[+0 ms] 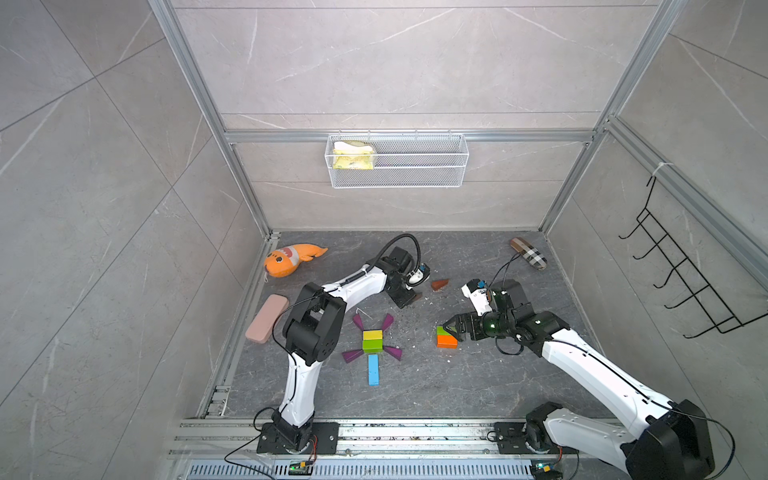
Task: Assemble a small pinwheel with building blocks
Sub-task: Pick up the building block from the center of the board, then assemble the building block at the center of the board.
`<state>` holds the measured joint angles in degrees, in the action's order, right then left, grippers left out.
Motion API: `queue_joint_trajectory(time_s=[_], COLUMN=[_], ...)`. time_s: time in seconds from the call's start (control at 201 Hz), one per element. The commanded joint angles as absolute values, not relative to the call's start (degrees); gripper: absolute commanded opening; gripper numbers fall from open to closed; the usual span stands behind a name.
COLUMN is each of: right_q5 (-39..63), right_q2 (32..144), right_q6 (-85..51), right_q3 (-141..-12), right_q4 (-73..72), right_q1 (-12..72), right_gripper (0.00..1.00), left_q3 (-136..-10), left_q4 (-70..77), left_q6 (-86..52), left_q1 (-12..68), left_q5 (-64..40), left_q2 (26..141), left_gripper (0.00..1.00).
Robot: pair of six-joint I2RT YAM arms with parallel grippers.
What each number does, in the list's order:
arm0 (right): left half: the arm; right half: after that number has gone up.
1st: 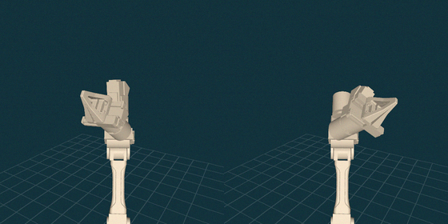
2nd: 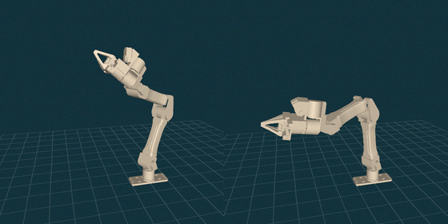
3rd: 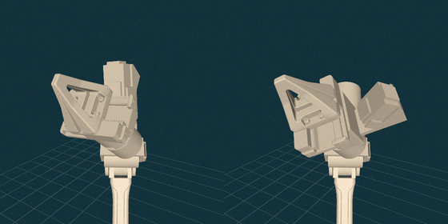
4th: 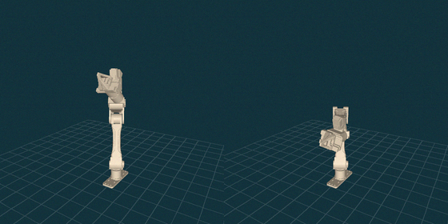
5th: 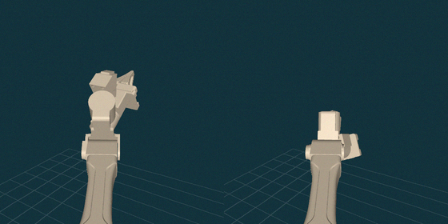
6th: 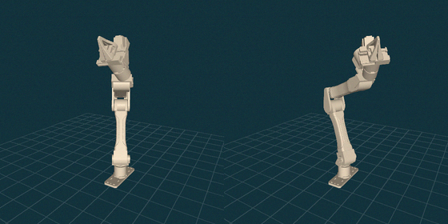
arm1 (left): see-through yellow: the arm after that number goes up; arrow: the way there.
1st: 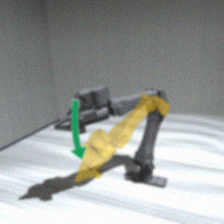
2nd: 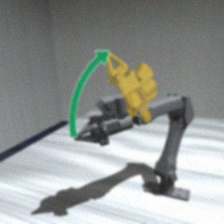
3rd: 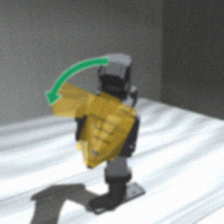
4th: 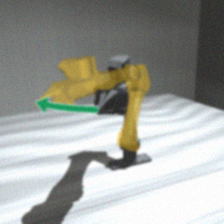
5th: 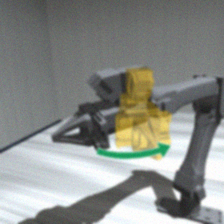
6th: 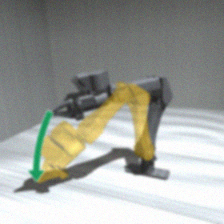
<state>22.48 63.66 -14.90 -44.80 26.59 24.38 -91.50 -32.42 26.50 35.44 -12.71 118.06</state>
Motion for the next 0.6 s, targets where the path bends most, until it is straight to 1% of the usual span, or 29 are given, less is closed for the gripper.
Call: queue_joint_trajectory(time_s=[0.0,0.07,0.134,0.194,0.343,0.592], right_q5=[22.0,22.6,22.6,22.5,21.9,25.0], right_q2=[60.1,58.5,57.1,55.7,52.2,52.6], right_q6=[-17.3,-18.6,-19.6,-20.0,-21.6,-23.6], right_q3=[-41.6,-39.6,-38.6,-38.4,-37.5,-36.6], right_q4=[24.4,23.3,23.5,24.2,25.7,25.4], right_q1=[24.2,24.2,24.2,24.2,24.2,24.3], right_gripper=[1.00,1.00,1.00,1.00,1.00,1.00], left_q3=[-95.1,-96.7,-95.9,-96.6,-101.4,-104.0], left_q4=[-32.6,-37.9,-37.9,-37.4,-43.6,-45.2], left_q6=[43.4,54.6,61.6,64.3,72.0,75.1], left_q1=[34.0,34.1,34.5,34.6,36.3,39.1], left_q5=[-22.4,-25.4,-25.7,-25.0,-21.2,-21.3], left_q2=[116.7,117.7,117.6,118.3,121.6,125.2], left_gripper=[0.15,0.14,0.15,0.16,0.16,0.16])
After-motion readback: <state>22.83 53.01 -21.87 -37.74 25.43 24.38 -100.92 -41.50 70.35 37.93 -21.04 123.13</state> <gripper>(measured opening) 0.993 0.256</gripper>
